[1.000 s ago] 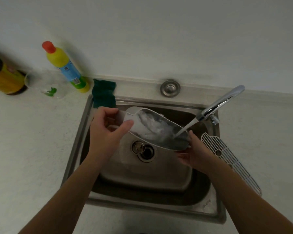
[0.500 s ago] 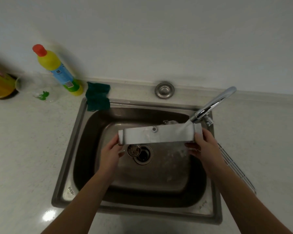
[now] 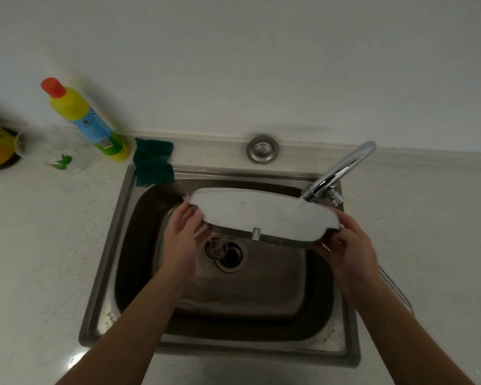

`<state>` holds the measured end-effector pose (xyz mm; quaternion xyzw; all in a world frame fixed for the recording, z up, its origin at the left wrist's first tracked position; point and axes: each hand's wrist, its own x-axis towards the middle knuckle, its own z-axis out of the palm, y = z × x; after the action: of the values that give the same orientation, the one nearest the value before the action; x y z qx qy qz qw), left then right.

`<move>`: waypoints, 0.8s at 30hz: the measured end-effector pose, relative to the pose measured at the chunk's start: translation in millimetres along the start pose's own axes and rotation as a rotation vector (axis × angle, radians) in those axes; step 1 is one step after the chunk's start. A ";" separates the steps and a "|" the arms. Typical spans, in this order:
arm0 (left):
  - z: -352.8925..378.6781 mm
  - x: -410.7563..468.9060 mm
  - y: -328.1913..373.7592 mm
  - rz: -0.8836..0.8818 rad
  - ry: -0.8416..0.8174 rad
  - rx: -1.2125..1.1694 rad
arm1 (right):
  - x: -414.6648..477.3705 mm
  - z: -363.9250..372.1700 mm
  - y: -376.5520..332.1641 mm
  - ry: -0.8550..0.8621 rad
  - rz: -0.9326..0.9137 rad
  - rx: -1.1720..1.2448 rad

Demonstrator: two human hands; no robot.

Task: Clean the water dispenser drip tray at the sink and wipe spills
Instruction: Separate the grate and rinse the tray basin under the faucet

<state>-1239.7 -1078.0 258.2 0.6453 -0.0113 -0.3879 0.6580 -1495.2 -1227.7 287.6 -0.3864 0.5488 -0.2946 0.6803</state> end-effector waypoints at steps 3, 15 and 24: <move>5.6 -17.9 20.7 0.184 -0.066 0.137 | 4.9 1.1 10.8 0.107 0.138 0.088; -8.4 -37.5 -2.4 0.193 -0.164 0.368 | 24.1 12.1 -2.3 0.256 0.027 -0.228; -6.2 -10.6 -32.7 -0.425 -0.015 -0.057 | -17.1 19.5 -6.1 -0.009 -0.365 -0.512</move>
<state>-1260.1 -1062.8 234.2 0.6114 0.1309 -0.5230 0.5793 -1479.9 -1212.8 303.6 -0.6385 0.5236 -0.2622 0.4994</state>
